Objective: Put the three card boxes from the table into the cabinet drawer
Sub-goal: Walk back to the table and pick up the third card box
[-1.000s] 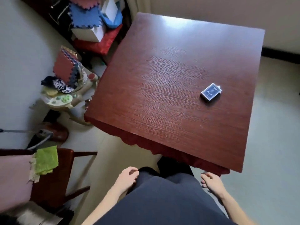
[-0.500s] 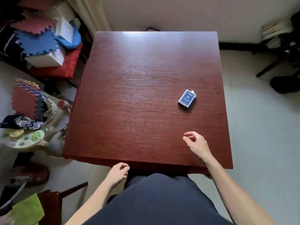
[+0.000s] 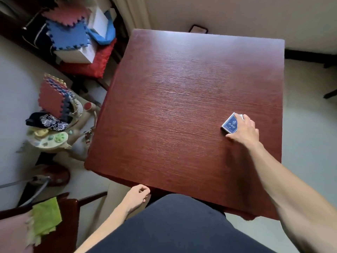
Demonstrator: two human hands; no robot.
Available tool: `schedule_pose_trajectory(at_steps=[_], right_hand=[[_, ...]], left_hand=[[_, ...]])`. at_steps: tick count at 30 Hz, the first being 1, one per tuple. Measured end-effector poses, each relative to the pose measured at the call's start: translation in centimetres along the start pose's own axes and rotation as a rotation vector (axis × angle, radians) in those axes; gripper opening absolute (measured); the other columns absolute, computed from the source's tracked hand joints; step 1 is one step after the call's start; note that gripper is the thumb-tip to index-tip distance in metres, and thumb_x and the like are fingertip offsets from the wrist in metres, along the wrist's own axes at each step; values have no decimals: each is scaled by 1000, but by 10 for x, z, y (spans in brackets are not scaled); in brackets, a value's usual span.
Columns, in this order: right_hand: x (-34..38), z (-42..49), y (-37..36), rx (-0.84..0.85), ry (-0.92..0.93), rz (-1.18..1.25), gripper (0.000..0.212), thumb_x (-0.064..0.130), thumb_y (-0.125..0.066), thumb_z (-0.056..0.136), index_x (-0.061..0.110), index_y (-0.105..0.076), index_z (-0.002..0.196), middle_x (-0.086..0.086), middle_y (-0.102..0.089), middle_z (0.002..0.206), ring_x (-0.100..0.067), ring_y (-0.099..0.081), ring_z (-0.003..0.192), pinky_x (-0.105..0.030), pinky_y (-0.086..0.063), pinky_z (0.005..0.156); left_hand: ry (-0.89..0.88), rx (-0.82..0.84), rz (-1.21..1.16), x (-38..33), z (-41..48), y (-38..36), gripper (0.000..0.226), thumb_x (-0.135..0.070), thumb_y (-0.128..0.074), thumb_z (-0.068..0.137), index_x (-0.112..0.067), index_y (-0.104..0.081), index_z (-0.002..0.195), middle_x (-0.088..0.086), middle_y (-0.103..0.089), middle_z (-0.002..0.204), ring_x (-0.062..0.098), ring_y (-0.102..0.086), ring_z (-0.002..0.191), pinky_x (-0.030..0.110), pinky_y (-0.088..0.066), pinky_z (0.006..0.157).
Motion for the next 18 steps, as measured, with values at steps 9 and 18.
schedule_pose_trajectory(at_steps=[9,18], right_hand=[[8,22,-6,-4,40,-40,97,42,-89,69,27,-39,151,-14,-45,142,-37,-43,131,-54,-41,107],[14,-6,-22,-17,61,25,95,44,-85,68,29,-40,151,-16,-46,138,-38,-46,126,-52,-42,105]], left_hand=[[50,-33,-47,3,-15,-3,11,-21,-57,95,-15,-66,98,0,-66,84,9,-57,67,20,-46,66],[43,-55,11,17,-41,-15,11,-32,-57,92,-28,-65,97,-4,-71,86,5,-60,66,16,-47,62]])
Point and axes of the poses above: each hand's wrist, its own z-axis towards the middle knuckle, its own y-axis out of the back of the hand, x = y × z, the point moved 7 cm from there along z, towards the middle knuckle
